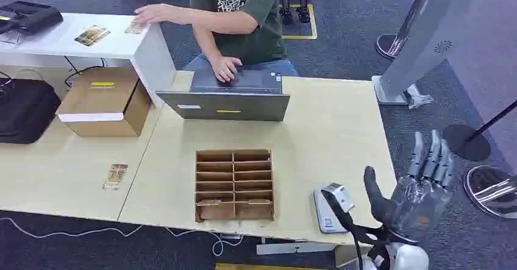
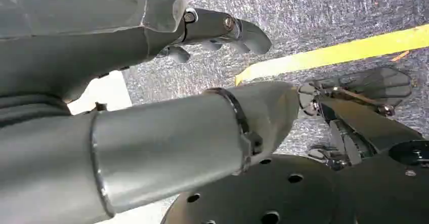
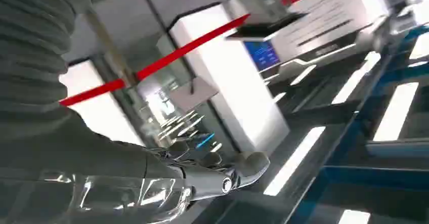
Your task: Pass the card to the sensor for recognition and then transmit it.
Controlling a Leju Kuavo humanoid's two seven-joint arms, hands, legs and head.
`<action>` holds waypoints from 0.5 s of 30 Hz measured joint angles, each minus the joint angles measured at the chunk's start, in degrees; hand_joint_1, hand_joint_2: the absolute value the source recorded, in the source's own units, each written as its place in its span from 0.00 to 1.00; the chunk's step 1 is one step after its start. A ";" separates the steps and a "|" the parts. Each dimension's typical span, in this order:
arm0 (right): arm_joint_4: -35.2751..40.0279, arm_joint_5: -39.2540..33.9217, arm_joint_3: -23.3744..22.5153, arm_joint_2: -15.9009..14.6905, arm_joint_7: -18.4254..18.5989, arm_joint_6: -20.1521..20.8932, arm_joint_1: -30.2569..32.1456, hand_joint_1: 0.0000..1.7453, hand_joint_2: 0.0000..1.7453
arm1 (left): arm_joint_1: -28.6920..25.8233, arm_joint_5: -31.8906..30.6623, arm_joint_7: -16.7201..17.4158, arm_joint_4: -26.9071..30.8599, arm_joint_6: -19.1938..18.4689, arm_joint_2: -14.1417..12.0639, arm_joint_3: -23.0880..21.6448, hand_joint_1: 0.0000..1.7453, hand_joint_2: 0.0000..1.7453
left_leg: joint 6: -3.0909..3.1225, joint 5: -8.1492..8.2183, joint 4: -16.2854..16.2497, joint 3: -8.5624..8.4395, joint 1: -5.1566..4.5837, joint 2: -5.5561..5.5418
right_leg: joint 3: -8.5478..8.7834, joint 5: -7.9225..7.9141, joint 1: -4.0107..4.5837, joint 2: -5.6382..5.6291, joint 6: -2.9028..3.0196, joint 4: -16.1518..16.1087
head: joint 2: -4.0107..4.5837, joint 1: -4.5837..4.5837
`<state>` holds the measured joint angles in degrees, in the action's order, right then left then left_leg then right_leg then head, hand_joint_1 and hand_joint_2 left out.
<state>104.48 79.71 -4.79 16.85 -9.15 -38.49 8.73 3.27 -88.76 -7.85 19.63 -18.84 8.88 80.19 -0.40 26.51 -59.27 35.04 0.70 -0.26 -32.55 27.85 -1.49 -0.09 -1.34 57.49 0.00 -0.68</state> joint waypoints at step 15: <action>-1.59 -3.87 2.52 -0.30 -3.59 0.00 -1.45 0.00 1.00 | 0.17 0.05 0.48 -1.88 0.81 -0.37 -1.03 0.00 0.00 | 0.00 0.01 0.00 0.07 0.00 -0.03 | 0.03 0.01 0.00 0.04 -0.01 0.00 | 0.00 0.02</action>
<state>102.89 75.85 -2.27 16.55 -12.74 -38.49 7.28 3.44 -88.72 -7.37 17.75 -18.03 8.50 79.17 -0.40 26.51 -59.27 35.11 0.69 -0.28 -32.52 27.86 -1.49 -0.05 -1.35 57.49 0.00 -0.66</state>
